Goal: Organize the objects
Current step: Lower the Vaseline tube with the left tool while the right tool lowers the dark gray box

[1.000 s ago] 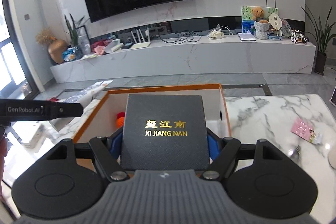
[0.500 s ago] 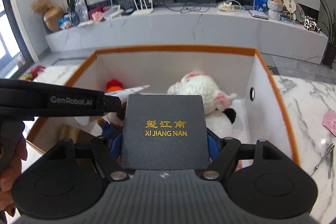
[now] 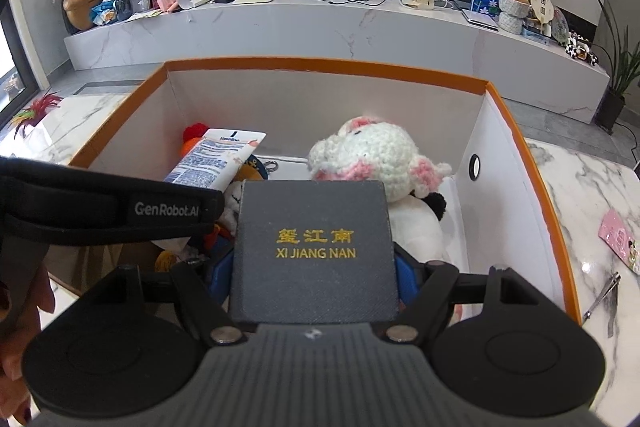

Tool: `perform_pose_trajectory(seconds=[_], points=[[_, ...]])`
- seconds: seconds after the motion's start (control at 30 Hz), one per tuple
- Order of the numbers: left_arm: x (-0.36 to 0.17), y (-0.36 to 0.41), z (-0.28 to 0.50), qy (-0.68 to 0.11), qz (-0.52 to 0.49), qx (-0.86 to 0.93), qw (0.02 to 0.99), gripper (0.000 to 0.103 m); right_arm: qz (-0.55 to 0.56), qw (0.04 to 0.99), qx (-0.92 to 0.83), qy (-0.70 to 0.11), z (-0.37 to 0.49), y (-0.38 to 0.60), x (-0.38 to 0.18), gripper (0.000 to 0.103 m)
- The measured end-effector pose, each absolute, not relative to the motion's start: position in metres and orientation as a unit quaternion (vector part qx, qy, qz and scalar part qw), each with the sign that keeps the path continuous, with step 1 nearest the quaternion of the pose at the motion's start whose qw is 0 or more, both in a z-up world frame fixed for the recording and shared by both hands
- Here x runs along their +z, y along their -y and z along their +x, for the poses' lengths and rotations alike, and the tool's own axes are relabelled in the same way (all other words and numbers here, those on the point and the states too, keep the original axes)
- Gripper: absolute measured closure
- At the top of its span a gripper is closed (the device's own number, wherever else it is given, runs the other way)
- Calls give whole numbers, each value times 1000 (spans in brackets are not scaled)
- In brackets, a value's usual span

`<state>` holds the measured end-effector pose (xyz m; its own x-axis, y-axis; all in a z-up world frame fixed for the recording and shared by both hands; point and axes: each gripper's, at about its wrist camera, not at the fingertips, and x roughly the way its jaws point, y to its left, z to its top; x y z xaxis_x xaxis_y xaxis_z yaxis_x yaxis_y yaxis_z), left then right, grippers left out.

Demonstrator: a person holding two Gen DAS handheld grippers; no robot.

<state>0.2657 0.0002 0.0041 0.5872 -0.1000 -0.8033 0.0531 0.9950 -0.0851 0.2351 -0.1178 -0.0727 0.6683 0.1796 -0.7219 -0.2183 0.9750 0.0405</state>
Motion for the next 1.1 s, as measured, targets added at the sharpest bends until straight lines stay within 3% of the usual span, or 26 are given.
perform_pose_trajectory(seconds=[0.47,1.1], points=[[0,5,264,-452,-4,-40,891,50,-25,919,95,-382,235,118,-79,21],[6,6,261,-444,8,-34,895,40,-29,922,88,-376,232,117,-76,9]])
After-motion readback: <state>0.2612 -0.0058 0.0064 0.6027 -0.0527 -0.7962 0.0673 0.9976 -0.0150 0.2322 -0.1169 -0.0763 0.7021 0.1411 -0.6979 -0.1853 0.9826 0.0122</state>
